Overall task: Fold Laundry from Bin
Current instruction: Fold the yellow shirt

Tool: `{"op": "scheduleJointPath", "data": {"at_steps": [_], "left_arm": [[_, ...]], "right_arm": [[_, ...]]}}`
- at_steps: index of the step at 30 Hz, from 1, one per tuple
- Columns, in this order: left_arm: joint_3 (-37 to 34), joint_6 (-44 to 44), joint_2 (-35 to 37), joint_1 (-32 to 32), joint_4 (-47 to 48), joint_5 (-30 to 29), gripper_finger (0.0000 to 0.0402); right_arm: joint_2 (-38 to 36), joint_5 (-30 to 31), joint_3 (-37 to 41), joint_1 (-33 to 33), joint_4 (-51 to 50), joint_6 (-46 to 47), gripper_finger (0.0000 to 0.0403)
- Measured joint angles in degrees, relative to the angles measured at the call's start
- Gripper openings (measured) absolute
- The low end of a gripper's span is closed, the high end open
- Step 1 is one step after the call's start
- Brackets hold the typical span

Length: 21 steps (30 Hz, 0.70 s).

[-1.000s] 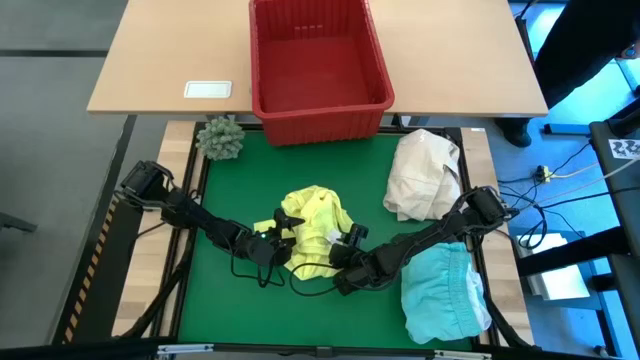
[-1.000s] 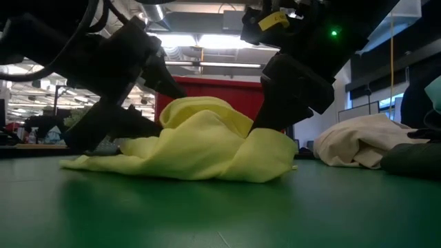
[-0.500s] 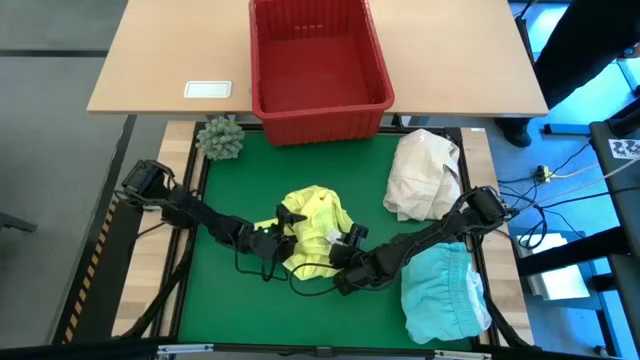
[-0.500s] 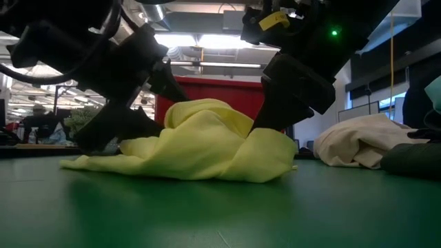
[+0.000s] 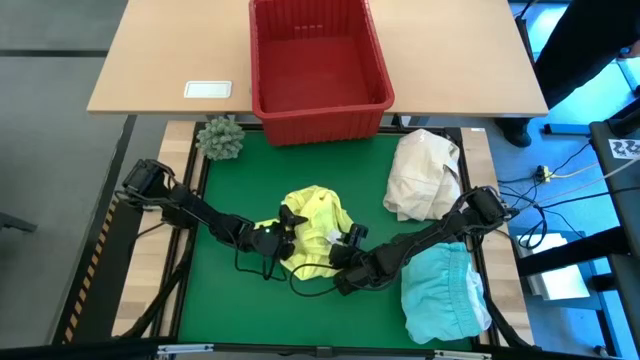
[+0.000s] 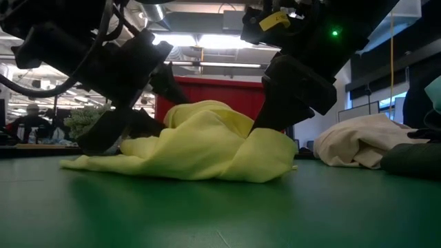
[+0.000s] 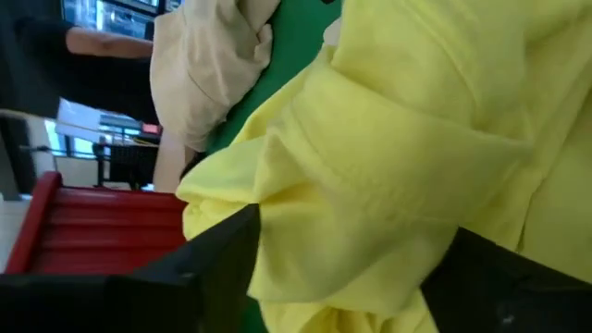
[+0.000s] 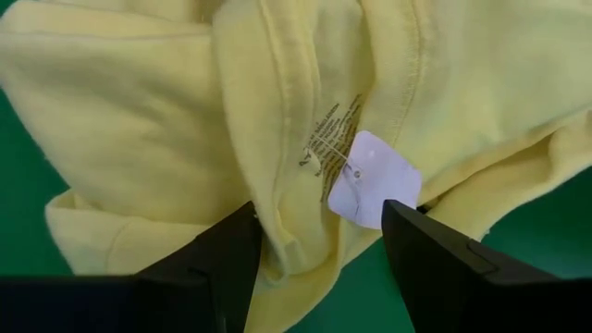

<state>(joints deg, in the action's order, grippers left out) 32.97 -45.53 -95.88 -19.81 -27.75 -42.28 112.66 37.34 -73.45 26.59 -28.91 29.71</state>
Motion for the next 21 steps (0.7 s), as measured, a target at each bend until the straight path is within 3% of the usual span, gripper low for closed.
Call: {"op": "scheduleJointPath", "data": {"at_steps": [8, 14, 21], "left_arm": [[0.0, -0.3, 0.0, -0.1, -0.2, 1.0, 0.0136], [0.0, -4.2, 0.0, -0.7, -3.8, 1.0, 0.0022], [0.0, -4.6, 0.0, -1.7, -12.0, 0.5, 0.0005]], "right_arm": [[0.0, -0.2, 0.0, 0.0, 0.0, -0.2, 0.0221], [0.0, 2.0, -0.9, 0.0, -1.5, 0.2, 0.0221], [0.0, 12.7, -7.5, 2.2, -12.1, 3.4, 0.0221]]}}
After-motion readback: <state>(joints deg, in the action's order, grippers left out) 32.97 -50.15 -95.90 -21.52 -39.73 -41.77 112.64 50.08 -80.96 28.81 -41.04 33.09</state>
